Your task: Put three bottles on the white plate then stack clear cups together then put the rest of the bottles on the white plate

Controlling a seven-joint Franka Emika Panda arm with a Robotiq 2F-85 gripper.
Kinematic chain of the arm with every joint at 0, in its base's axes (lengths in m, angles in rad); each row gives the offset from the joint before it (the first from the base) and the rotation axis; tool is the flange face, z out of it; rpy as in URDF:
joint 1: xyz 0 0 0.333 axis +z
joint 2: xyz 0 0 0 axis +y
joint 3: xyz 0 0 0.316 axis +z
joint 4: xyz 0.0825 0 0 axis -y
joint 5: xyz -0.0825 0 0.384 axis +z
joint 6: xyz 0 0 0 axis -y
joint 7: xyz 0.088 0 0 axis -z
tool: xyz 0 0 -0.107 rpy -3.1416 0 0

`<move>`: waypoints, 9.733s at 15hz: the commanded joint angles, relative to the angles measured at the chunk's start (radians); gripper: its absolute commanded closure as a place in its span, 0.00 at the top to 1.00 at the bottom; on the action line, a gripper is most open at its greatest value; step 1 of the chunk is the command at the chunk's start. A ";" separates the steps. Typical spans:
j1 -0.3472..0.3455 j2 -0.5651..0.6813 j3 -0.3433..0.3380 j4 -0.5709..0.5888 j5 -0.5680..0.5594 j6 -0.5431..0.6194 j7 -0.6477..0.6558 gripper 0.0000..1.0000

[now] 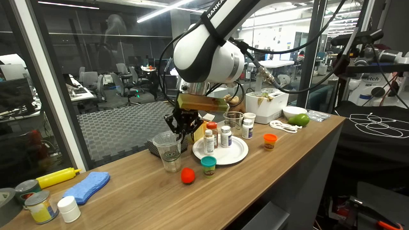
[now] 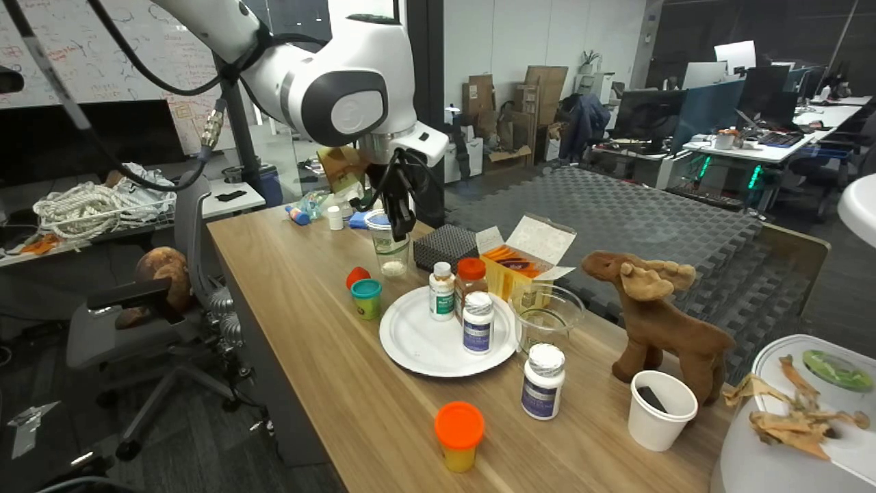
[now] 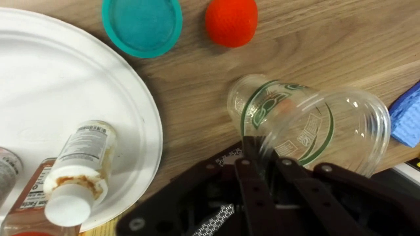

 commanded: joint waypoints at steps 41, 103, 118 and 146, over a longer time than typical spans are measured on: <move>-0.297 -0.359 -0.198 -0.270 0.144 0.102 -0.044 0.02; -0.468 -0.155 -0.042 -0.227 0.126 0.023 -1.168 1.00; -0.464 -0.044 -0.049 -0.133 0.089 0.049 -1.130 0.68; -0.173 -0.326 -0.111 -0.441 -0.486 0.143 -0.501 0.20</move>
